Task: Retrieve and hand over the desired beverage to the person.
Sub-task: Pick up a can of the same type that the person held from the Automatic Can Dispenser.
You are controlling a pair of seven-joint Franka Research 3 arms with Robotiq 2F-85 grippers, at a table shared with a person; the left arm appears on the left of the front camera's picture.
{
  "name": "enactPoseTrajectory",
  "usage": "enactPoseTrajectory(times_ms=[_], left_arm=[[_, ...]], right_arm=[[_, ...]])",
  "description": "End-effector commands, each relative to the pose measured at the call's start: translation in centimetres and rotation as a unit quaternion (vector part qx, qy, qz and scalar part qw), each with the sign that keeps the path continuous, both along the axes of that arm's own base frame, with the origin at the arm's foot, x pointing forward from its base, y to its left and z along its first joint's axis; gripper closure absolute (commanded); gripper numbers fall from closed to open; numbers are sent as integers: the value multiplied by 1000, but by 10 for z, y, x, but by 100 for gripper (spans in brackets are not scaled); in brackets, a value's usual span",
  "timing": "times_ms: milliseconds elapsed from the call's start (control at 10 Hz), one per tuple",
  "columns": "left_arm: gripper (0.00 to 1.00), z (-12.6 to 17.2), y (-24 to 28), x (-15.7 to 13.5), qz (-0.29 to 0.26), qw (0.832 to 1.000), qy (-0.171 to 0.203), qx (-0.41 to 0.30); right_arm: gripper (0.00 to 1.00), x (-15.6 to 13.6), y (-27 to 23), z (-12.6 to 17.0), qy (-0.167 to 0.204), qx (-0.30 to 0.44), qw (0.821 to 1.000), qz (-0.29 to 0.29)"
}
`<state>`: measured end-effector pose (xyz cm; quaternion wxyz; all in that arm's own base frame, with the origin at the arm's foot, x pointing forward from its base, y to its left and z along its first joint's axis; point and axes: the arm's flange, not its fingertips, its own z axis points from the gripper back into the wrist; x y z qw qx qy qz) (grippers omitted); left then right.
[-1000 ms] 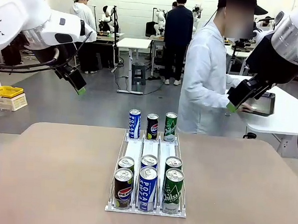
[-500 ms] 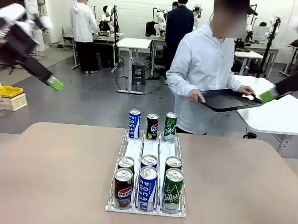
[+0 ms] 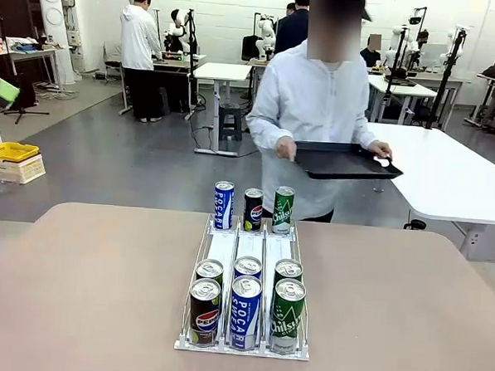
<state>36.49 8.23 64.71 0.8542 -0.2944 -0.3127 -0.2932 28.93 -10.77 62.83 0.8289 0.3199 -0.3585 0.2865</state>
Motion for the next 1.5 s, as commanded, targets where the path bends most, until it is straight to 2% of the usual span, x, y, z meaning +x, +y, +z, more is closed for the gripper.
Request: enactPoseTrajectory(times_ms=[0, 100, 200, 1400], left_arm=[[0, 2, 0, -5, 25, 1000, -3, -15], [0, 5, -1, -7, 29, 1000, -2, -10], [0, 2, 8, -3, 14, 1000, -2, -4], [0, 2, 8, -3, 14, 1000, -2, -4]], right_arm=[[0, -9, -4, 4, -7, -7, 1000, -1], [0, -9, 3, 5, 8, -17, 1000, -11], [0, -5, -8, 1, -1, -3, 1000, -8], [0, -5, -8, 1, -1, -3, 1000, -8]])
